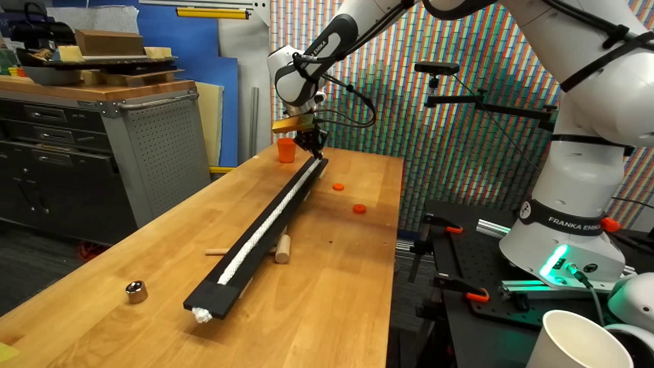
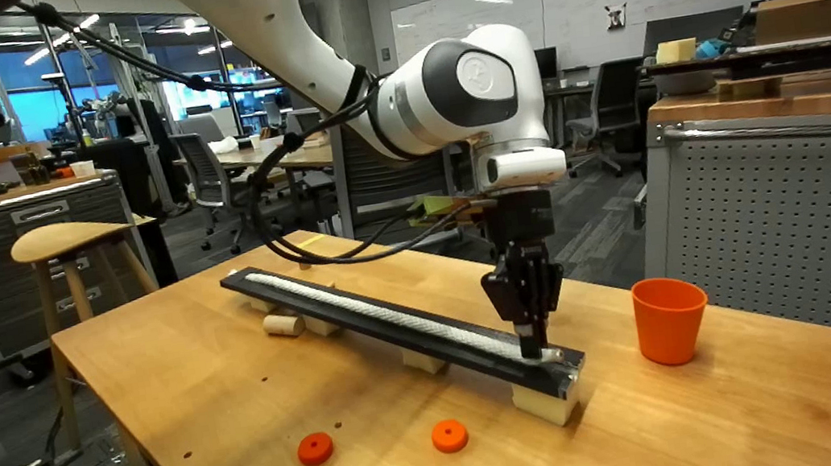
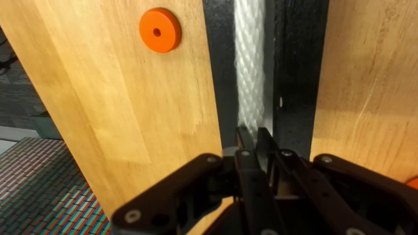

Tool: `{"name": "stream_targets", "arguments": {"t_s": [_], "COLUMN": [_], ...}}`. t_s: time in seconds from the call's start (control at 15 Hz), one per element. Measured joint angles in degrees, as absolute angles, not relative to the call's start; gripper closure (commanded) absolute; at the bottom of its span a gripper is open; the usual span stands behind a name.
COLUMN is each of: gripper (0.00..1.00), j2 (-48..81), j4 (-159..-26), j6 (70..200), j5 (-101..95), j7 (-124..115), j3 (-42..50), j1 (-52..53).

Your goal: Pick up the rope and arrange it on the board

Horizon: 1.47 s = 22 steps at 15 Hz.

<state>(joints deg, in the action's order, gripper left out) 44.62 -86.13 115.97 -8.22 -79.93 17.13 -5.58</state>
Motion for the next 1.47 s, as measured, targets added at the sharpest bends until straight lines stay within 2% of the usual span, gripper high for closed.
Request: {"name": "stream_targets", "arguments": {"t_s": [1.47], "gripper": [0.98], "j2": [45.3], "j4": [-86.0], "j6": [118.4], "j5": [-8.7], "j7": [-84.1], "j3": [17.2], "j1": [-5.2]}}
